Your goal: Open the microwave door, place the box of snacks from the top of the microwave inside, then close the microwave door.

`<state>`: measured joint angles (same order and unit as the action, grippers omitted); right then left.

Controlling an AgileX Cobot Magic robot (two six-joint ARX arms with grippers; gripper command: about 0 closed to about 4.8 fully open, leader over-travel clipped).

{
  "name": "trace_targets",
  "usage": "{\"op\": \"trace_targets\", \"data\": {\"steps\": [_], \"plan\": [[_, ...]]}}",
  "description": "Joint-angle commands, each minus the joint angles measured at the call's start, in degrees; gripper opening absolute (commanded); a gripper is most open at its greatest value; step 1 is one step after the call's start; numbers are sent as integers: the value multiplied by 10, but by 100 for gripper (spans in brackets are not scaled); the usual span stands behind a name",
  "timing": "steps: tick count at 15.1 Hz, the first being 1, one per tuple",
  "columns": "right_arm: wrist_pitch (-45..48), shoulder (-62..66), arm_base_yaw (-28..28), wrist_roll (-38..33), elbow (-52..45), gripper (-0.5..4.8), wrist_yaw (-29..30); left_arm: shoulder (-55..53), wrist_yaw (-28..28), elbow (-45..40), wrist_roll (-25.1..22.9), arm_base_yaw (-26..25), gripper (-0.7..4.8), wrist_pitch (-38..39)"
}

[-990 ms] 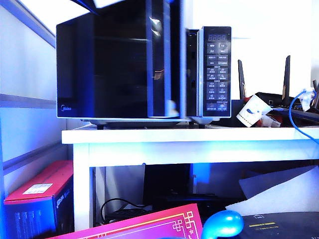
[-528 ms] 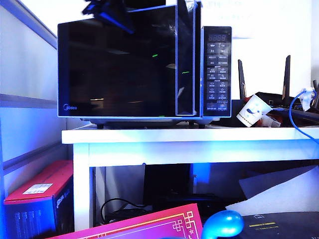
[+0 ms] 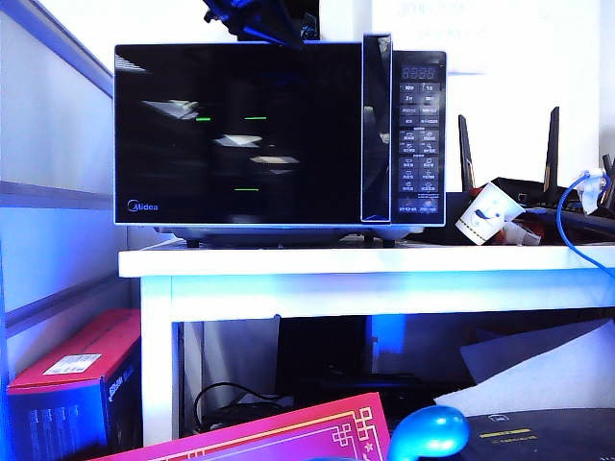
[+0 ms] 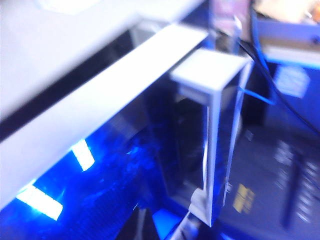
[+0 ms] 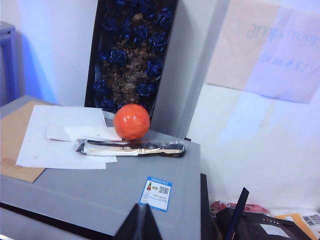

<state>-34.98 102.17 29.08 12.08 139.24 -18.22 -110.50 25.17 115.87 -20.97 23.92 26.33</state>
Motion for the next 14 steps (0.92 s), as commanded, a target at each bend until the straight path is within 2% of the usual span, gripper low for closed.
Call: {"op": "trace_targets", "data": {"steps": [1,4,6,8,12,14], "plan": [[10,-3,0,-1,3,-5,-1,-12,-24,3,1,1,-6,-50],[12,-3,0,-1,3,-5,-1,-32,-27,3,9,2,-6,-95],[15,-3,0,-1,3,-5,-1,-41,-53,3,22,2,-6,-106],[19,-3,0,0,3,-5,-1,-45,-137,3,52,3,-6,-112],[23,-3,0,0,3,-5,-1,-45,-193,3,65,3,-6,-127],[23,-3,0,0,3,-5,-1,-44,-244,3,68,10,-6,-127]]}}
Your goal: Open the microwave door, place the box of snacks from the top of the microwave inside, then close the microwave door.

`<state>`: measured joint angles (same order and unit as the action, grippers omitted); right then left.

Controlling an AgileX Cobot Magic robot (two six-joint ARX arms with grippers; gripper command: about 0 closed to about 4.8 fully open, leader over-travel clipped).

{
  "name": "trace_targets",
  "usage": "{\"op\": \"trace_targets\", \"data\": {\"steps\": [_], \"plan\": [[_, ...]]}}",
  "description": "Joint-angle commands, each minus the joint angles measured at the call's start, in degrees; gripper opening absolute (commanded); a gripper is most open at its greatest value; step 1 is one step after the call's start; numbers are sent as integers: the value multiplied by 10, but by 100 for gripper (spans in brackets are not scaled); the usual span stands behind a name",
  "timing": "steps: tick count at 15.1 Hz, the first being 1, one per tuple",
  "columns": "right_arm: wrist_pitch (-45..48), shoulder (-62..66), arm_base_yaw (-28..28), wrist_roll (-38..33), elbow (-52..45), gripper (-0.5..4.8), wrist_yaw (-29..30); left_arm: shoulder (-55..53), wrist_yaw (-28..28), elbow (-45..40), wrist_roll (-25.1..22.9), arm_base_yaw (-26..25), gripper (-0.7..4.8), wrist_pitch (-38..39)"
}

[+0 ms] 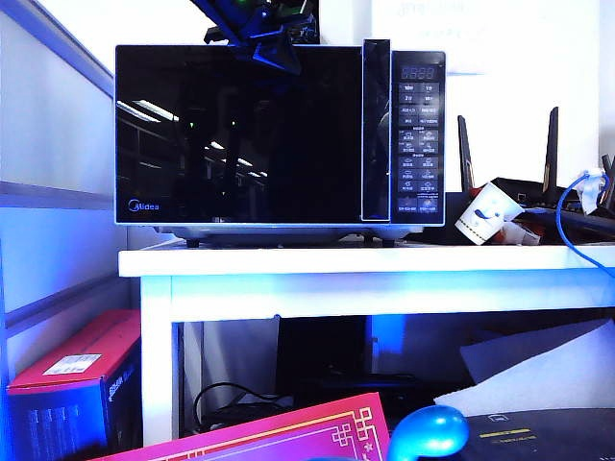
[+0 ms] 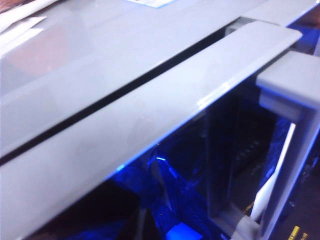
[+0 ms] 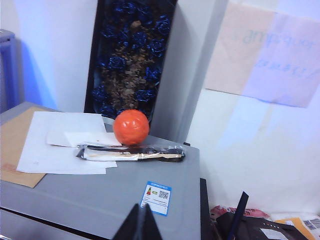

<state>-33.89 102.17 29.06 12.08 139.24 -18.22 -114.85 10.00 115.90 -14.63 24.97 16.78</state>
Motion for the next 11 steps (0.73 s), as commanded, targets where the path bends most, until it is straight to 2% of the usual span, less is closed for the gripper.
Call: {"op": "trace_targets", "data": {"steps": [1,3,6,9,11], "plan": [[12,-3,1,0,3,-5,-1,-1,-112,4,5,-1,-6,-32],[12,-3,1,14,3,-5,-1,-1,-140,4,5,0,-6,-31],[26,-10,0,38,3,-5,-1,38,-97,4,18,0,-6,-15],[26,-57,1,47,3,-5,2,158,-70,4,47,3,-6,27],[24,-101,1,59,3,-5,2,278,-57,4,89,3,-6,81]]}}
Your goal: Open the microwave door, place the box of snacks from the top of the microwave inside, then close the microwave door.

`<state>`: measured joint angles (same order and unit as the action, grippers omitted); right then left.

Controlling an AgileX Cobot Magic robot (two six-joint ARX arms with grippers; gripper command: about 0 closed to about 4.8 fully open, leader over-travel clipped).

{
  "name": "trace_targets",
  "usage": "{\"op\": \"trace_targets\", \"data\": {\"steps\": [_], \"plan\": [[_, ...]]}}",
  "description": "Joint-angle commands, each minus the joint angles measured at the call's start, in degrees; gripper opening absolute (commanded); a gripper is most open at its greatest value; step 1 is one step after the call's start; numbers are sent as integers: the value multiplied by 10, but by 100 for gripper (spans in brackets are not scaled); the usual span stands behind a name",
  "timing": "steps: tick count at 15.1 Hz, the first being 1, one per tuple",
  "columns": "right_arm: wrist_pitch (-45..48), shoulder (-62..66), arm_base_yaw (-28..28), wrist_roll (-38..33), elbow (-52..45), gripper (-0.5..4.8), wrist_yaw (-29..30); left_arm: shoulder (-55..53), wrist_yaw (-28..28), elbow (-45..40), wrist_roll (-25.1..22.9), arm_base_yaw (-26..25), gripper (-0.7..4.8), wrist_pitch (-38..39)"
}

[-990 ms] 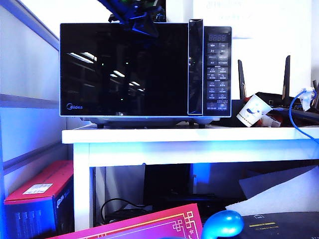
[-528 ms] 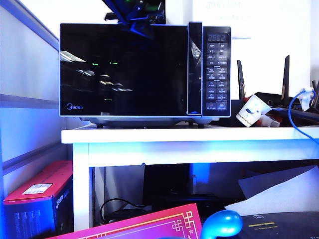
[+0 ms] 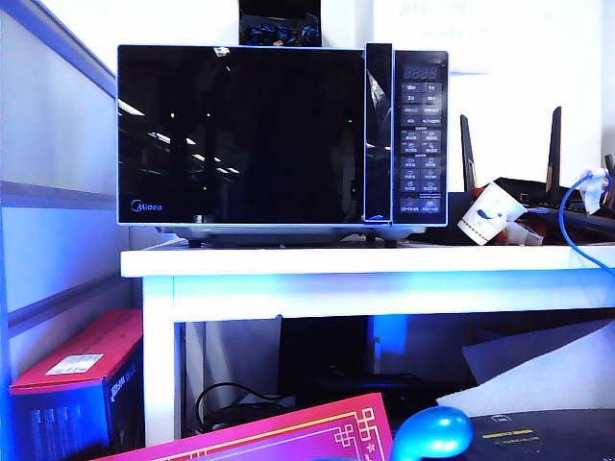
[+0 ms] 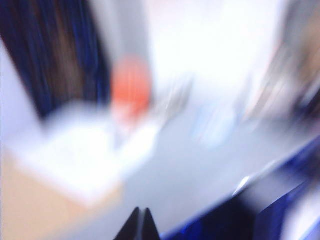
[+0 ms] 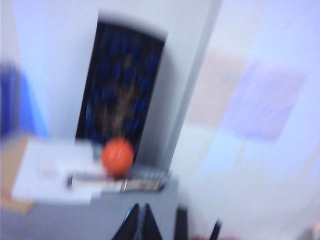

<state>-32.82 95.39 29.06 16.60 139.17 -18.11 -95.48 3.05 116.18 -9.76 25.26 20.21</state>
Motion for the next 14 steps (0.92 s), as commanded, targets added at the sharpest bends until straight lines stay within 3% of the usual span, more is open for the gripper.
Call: {"op": "trace_targets", "data": {"steps": [1,4,5,7,11,14], "plan": [[14,-51,1,17,4,-5,0,133,13,1,45,0,-6,79],[-71,-138,4,14,4,-5,13,312,12,0,37,0,-6,228],[-146,-169,8,15,3,-5,50,372,7,0,16,0,-6,292],[-315,-229,10,-17,3,-6,56,497,-3,0,-7,0,-6,452],[-342,-326,10,-61,-83,-5,59,629,-5,-22,-7,0,-6,582],[-303,-408,10,-62,-257,-6,79,717,24,-157,7,-6,-6,602]]}}
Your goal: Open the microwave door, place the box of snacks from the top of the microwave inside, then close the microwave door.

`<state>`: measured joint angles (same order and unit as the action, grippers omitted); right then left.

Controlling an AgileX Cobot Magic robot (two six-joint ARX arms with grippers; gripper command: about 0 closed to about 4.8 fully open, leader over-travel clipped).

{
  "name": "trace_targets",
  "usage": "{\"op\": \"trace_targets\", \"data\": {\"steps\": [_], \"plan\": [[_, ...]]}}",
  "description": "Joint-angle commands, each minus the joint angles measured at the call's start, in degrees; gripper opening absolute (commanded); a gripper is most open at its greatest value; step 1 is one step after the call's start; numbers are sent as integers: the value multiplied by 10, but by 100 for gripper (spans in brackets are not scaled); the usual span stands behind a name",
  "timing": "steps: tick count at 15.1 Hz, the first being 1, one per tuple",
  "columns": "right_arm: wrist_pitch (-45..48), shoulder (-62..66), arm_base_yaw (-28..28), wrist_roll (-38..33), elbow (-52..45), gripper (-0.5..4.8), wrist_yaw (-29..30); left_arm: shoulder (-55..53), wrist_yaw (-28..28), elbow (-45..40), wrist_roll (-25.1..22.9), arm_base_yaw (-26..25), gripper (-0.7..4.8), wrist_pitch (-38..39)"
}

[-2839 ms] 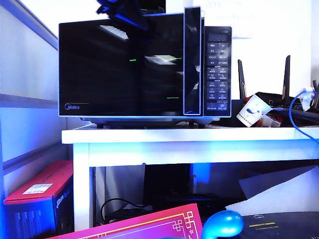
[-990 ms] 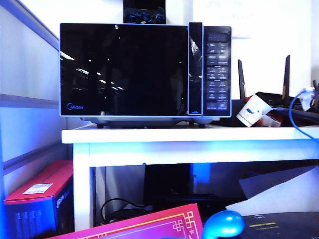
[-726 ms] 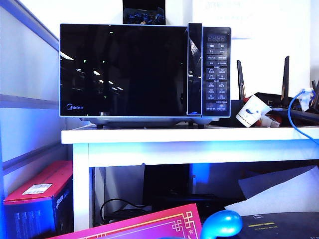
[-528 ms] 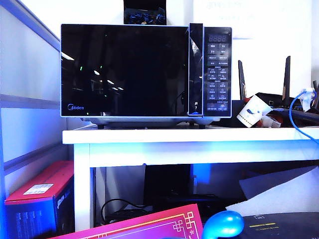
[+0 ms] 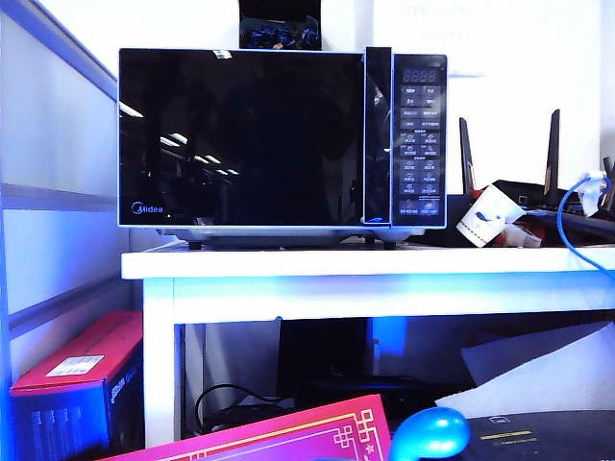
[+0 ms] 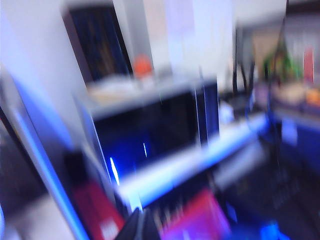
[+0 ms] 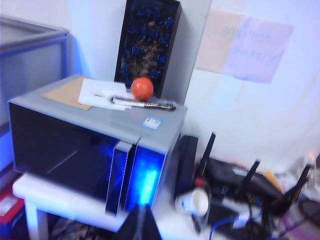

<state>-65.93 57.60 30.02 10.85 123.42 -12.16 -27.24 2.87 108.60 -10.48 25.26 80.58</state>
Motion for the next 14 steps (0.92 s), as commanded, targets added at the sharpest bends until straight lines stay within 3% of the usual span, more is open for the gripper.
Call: {"op": "trace_targets", "data": {"steps": [1,4,7,9,11,14], "plan": [[83,-79,0,-7,-219,-6,33,92,42,-198,25,-9,-6,-65],[298,-194,0,-35,-493,-5,93,202,59,-479,39,-9,-5,-274],[441,-278,0,-35,-693,-5,94,219,58,-666,96,-8,-6,-444],[501,-331,0,-86,-838,-5,105,216,60,-788,114,-9,-6,-591],[552,-357,0,-94,-948,-5,106,216,62,-869,115,-8,-6,-659],[649,-378,0,-135,-1124,-6,88,216,62,-971,126,-8,-6,-674]]}}
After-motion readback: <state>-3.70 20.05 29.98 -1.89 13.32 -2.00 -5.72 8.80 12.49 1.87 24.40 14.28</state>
